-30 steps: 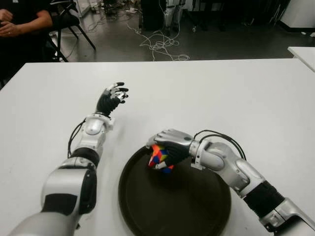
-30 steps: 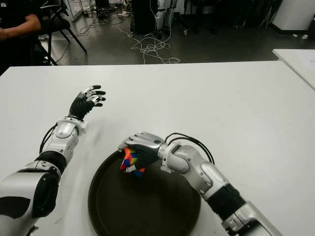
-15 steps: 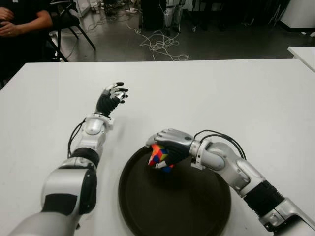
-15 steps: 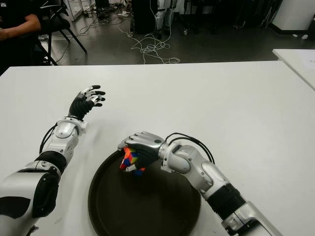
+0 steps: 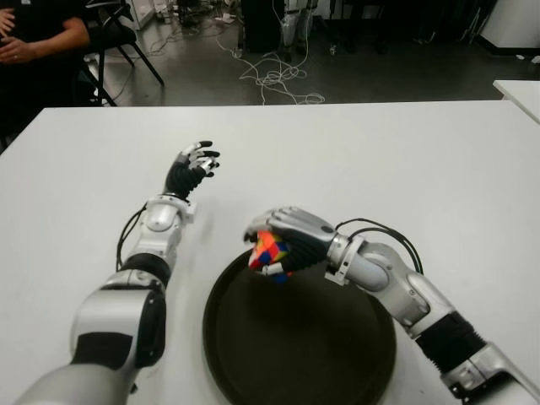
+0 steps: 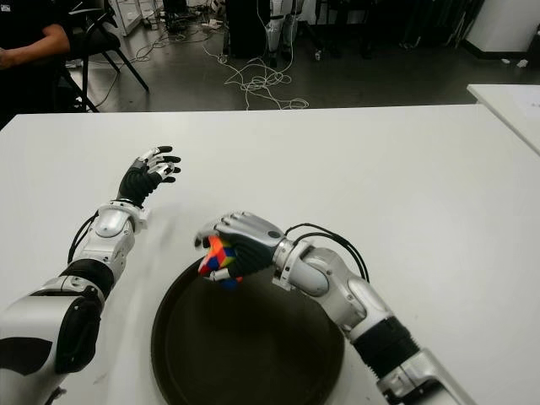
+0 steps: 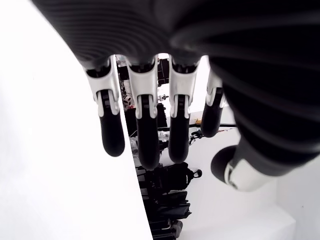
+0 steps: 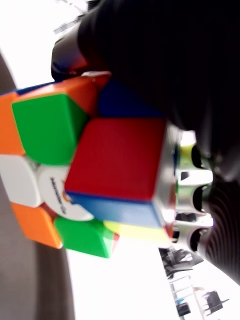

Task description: Pick up the Rubik's Cube and put it in the plate

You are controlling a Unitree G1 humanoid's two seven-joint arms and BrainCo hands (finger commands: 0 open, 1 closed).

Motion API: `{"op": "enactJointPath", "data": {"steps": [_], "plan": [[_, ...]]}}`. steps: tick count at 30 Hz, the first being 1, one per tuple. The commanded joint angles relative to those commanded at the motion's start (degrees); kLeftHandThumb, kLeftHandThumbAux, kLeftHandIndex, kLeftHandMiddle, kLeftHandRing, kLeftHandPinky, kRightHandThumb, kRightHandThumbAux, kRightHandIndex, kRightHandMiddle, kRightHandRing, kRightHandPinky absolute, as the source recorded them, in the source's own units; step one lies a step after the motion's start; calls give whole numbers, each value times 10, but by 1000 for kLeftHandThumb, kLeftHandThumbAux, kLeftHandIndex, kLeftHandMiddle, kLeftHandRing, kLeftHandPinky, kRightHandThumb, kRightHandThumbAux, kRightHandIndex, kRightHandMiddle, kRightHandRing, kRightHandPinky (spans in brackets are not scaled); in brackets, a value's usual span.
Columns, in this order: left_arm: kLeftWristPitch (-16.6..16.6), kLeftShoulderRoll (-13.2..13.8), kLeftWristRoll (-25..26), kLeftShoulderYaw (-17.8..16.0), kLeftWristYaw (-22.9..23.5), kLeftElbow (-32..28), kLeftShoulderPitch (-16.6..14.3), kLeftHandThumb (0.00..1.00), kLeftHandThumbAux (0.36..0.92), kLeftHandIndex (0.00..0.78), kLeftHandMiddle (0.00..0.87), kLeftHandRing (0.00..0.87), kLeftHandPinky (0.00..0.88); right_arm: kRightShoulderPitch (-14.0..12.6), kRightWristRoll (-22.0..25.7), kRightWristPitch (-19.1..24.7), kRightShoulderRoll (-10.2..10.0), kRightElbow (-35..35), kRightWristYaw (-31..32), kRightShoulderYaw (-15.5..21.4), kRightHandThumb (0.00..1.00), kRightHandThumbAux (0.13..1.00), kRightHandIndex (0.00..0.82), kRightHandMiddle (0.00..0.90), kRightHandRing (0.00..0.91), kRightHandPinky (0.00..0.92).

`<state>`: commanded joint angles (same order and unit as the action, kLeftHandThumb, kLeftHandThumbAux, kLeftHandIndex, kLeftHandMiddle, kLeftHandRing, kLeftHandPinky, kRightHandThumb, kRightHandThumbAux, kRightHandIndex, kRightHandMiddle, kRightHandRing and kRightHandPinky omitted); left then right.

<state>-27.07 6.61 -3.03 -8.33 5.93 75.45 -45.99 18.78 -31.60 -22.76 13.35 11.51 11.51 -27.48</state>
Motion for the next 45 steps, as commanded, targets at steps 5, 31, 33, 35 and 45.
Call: {"op": "enactJointPath", "data": {"steps": [5,31,33,35,45], "plan": [[-3,1,-1,0,3,0,-1,169,648,215,311,303,310,4,15,-4,-2,18,3,3,36,613,9,3,3,4],[4,2,-1,-6,1,3,-6,148,686,199,301,297,306,47,-41,-39,11,81,-36,-9,0,444,0,0,0,0],[3,2,-2,-5,1,3,-6,149,685,198,301,297,307,49,-44,-40,10,84,-40,-9,0,439,0,0,0,0],[2,2,-3,-5,1,3,-6,149,685,198,301,297,307,50,-46,-40,9,86,-42,-9,0,437,0,0,0,0],[4,2,-3,-6,0,4,-8,152,687,200,295,294,306,55,-36,-38,24,68,-33,3,0,427,0,0,0,0]]}}
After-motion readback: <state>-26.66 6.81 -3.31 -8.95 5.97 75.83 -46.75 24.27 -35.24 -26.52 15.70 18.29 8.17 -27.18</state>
